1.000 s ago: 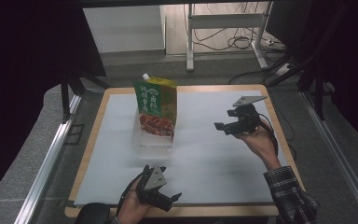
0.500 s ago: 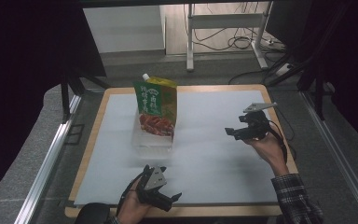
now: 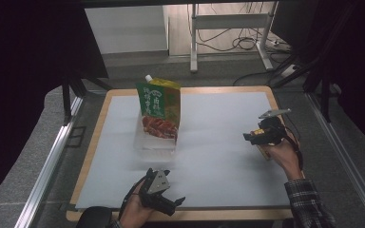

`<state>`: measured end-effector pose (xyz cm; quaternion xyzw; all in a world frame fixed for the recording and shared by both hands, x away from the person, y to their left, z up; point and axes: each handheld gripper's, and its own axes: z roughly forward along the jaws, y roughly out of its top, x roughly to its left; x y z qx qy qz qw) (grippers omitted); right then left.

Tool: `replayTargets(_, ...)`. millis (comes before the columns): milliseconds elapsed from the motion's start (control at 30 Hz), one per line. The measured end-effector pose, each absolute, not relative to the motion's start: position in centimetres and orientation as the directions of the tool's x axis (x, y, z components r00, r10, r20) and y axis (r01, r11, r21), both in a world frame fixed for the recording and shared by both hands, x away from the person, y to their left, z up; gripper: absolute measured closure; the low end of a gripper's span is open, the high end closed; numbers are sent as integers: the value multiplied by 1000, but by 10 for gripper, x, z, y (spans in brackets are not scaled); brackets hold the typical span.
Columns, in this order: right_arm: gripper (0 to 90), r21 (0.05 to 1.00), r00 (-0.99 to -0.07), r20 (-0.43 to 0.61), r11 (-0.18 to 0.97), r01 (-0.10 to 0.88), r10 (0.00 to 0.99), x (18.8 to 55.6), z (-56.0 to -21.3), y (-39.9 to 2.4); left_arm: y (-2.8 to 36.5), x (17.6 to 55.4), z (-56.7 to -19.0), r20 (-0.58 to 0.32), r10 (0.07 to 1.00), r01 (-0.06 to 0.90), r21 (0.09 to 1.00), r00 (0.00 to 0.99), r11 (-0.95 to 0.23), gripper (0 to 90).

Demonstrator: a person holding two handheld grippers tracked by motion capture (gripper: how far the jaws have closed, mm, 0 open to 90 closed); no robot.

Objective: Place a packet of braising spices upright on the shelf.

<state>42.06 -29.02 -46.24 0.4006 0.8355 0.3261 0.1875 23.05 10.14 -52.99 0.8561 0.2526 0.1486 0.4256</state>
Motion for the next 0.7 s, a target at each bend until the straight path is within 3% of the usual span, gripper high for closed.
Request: replayTargets(700,185,600,-502,-70,438,669,862,435,-501,-318,100,230,-530,50,553,299,799,832,-522,0)
